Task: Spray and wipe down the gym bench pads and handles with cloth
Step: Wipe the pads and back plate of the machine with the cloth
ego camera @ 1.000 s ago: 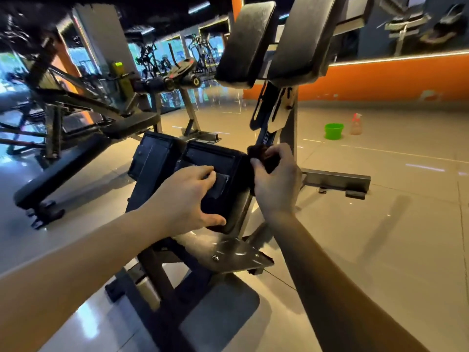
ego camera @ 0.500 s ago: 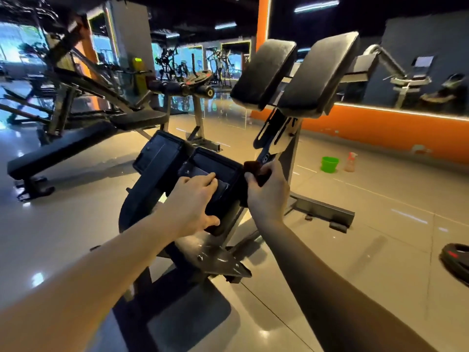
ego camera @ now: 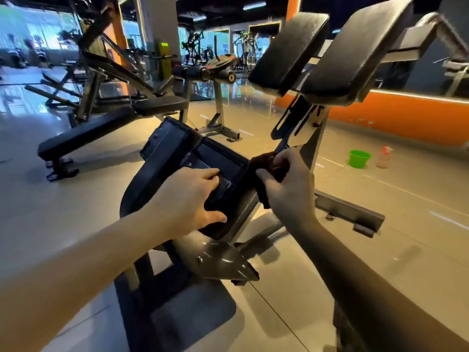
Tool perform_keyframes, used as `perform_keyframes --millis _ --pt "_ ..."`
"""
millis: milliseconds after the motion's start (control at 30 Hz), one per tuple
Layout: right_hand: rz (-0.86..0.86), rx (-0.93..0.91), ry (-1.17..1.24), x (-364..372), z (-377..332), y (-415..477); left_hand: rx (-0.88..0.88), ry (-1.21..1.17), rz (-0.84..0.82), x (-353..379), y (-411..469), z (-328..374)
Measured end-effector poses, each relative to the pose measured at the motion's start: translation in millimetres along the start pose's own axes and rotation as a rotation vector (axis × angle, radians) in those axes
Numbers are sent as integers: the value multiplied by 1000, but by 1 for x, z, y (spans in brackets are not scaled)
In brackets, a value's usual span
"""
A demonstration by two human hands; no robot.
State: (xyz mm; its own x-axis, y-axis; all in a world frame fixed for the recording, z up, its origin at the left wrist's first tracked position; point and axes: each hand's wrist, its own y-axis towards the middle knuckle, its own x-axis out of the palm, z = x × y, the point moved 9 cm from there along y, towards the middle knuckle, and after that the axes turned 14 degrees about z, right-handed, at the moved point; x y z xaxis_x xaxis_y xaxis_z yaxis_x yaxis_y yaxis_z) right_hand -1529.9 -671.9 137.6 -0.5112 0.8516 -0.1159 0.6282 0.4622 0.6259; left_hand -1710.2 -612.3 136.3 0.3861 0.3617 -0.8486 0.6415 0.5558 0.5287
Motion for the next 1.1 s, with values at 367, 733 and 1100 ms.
perform_keyframes --millis 367,733,1100 --pt "-482 39 28 24 25 61 -394 -191 64 -12 19 -6" --pt "-697 -325 19 133 15 116 -593 16 77 -2 34 14" --pt "-1000 -518 387 81 0 90 -755 33 28 2 25 13"
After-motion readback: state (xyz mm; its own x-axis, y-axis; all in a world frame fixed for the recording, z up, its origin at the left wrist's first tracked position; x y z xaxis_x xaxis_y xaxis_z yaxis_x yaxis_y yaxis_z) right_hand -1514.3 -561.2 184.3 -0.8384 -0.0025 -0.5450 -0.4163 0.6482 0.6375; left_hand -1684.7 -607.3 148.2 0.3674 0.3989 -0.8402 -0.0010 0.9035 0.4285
